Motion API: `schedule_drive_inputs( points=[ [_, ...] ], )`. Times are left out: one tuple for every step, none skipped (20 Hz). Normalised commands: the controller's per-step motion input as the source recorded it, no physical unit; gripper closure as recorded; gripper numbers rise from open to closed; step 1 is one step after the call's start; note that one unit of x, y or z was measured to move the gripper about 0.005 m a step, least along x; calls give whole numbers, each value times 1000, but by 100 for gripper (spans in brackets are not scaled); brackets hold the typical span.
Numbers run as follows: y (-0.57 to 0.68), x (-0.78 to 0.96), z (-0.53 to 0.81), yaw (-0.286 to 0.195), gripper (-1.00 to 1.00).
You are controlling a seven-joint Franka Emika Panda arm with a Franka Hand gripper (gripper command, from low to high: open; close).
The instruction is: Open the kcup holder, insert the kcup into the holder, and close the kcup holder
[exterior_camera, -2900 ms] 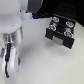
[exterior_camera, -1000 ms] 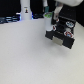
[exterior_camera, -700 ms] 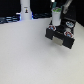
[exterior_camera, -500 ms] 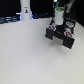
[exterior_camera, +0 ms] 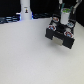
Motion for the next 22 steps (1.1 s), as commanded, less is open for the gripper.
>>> schedule_drive_inputs(
  points=[
    [427, -227, -49, 131, 100],
    [375, -274, -60, 140, 100],
    [310, -324, -79, 125, 100],
    [296, -367, -97, 141, 100],
    [285, -408, -83, 132, 100],
    [281, -409, -89, 122, 100],
    [266, -410, -108, 120, 100],
    [258, -409, -118, 117, 100],
    [154, -343, -190, 114, 100],
    [39, -279, -219, 89, 100],
    [9, -186, -233, 75, 100],
    [3, -136, -218, 42, 100],
    [6, -142, -251, 41, 100],
    [23, -182, -271, 53, 100],
    [18, -223, -313, 74, 100],
    [7, -158, -311, 66, 100],
    [5, -154, -321, 65, 100],
    [-6, -145, -321, 55, 100],
    [-12, -136, -314, 42, 100],
    [-17, -123, -300, 31, 100],
    [-24, -91, -256, 8, 100],
    [-16, -77, -282, 17, 100]
  ],
)
